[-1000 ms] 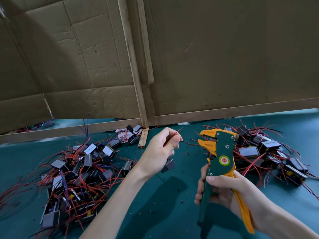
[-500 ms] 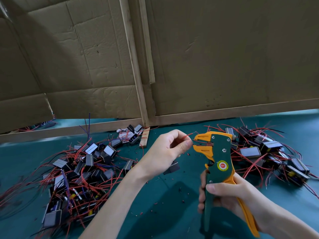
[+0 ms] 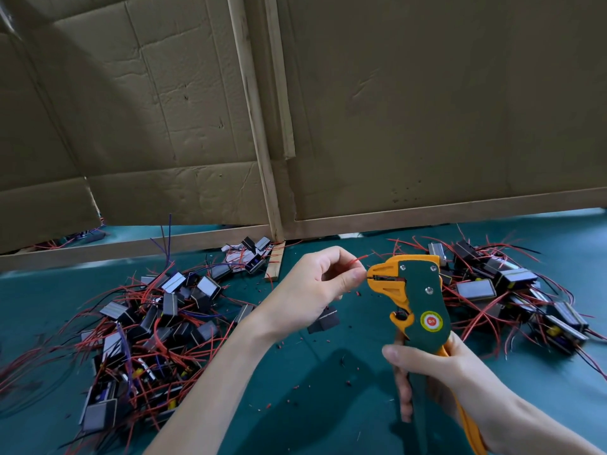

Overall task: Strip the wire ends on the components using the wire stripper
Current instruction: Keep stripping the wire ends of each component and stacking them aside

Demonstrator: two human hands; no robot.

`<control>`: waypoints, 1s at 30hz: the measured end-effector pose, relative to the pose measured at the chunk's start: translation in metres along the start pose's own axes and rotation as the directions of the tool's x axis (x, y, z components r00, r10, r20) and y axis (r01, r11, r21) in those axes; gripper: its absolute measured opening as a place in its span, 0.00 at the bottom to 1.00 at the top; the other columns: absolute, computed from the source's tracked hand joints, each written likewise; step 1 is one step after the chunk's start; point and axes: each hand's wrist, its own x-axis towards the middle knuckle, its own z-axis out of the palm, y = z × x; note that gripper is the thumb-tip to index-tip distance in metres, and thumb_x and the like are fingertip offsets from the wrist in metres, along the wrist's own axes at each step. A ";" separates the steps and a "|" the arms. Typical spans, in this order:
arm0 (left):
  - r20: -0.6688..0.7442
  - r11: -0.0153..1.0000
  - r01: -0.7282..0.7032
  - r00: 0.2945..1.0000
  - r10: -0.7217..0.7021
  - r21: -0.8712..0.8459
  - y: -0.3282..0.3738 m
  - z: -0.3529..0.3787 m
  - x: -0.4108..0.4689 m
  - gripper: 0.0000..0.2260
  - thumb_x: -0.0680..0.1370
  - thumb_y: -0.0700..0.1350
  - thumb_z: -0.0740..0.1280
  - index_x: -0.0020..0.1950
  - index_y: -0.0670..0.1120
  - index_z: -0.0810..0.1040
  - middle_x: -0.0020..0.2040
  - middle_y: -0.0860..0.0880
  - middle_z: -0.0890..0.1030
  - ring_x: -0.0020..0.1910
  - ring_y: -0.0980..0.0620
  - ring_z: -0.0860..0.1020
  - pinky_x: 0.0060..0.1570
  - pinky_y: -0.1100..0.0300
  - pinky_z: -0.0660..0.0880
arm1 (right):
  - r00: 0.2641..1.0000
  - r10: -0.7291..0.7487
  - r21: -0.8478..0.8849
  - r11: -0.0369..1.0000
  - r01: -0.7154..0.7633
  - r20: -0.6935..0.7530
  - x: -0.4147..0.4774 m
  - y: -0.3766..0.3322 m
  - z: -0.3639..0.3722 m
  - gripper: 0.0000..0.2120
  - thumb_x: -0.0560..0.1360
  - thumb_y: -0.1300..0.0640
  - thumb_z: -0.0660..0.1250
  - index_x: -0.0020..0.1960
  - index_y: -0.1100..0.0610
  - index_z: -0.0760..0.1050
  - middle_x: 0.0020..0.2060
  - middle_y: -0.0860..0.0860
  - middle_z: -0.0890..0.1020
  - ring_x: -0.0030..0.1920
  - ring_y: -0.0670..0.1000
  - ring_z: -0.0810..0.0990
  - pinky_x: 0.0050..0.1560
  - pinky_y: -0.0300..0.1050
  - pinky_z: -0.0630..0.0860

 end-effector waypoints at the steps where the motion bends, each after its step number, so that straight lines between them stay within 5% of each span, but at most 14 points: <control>1: -0.008 1.000 0.009 1.000 -0.009 -0.003 -0.001 0.001 0.001 0.04 0.79 0.44 0.66 0.44 0.50 0.76 0.33 0.62 0.75 0.34 0.62 0.71 0.39 0.67 0.71 | 0.998 -0.033 -0.016 0.999 0.032 -0.045 0.000 0.002 0.001 0.17 0.59 0.57 0.80 0.27 0.60 0.72 0.21 0.61 0.71 0.19 0.55 0.70 0.23 0.43 0.70; 3: -0.012 0.999 0.033 0.999 -0.033 0.007 -0.004 0.002 0.000 0.04 0.79 0.43 0.66 0.45 0.49 0.76 0.33 0.62 0.76 0.33 0.61 0.71 0.38 0.67 0.70 | 0.993 -0.074 -0.015 0.997 0.073 -0.087 0.002 0.006 0.000 0.19 0.57 0.54 0.79 0.26 0.60 0.69 0.21 0.61 0.69 0.18 0.55 0.68 0.22 0.42 0.69; 7: -0.059 0.998 0.049 0.997 -0.047 0.028 -0.007 -0.001 0.001 0.05 0.79 0.42 0.66 0.44 0.49 0.76 0.34 0.58 0.79 0.32 0.58 0.72 0.37 0.67 0.71 | 0.988 -0.046 0.196 0.980 0.016 0.150 0.008 0.004 -0.002 0.21 0.51 0.56 0.85 0.38 0.62 0.80 0.32 0.67 0.77 0.32 0.64 0.79 0.36 0.56 0.80; 13: -0.177 0.972 0.049 0.984 -0.008 0.228 -0.010 -0.009 0.006 0.05 0.79 0.44 0.67 0.45 0.51 0.82 0.43 0.51 0.84 0.41 0.60 0.79 0.46 0.66 0.73 | 0.991 0.013 0.245 0.968 -0.047 0.135 0.022 0.010 -0.017 0.24 0.51 0.58 0.85 0.44 0.62 0.82 0.39 0.67 0.80 0.40 0.67 0.81 0.46 0.61 0.79; 19: -0.409 0.916 -0.044 0.885 0.221 0.399 0.011 0.002 0.037 0.05 0.77 0.43 0.69 0.46 0.45 0.85 0.41 0.53 0.83 0.34 0.65 0.77 0.38 0.74 0.69 | 0.983 0.089 0.202 0.972 -0.121 0.161 0.024 0.014 -0.019 0.15 0.56 0.61 0.79 0.42 0.61 0.82 0.39 0.66 0.80 0.40 0.66 0.82 0.45 0.59 0.80; 22: -0.449 0.935 -0.137 0.848 0.282 0.328 0.029 0.028 0.062 0.06 0.77 0.41 0.69 0.48 0.42 0.85 0.41 0.50 0.84 0.33 0.60 0.79 0.40 0.64 0.77 | 0.981 0.113 0.184 0.973 -0.141 0.158 0.025 0.015 -0.020 0.13 0.57 0.62 0.77 0.41 0.62 0.81 0.39 0.67 0.80 0.40 0.66 0.82 0.44 0.59 0.80; 25: -0.378 0.954 -0.193 0.885 0.270 0.231 0.045 0.062 0.084 0.07 0.78 0.41 0.68 0.50 0.40 0.84 0.44 0.45 0.85 0.40 0.50 0.81 0.48 0.53 0.79 | 0.981 0.133 0.192 0.969 -0.158 0.139 0.026 0.017 -0.019 0.13 0.56 0.63 0.77 0.39 0.63 0.81 0.37 0.67 0.80 0.39 0.66 0.82 0.41 0.59 0.81; 30: -0.018 0.965 -0.112 0.993 0.119 0.238 0.051 0.107 0.098 0.12 0.78 0.40 0.67 0.61 0.41 0.78 0.57 0.44 0.82 0.50 0.49 0.78 0.56 0.60 0.72 | 0.980 0.155 0.226 0.957 -0.180 0.124 0.028 0.019 -0.023 0.23 0.51 0.64 0.78 0.46 0.69 0.80 0.41 0.70 0.80 0.38 0.67 0.82 0.38 0.59 0.81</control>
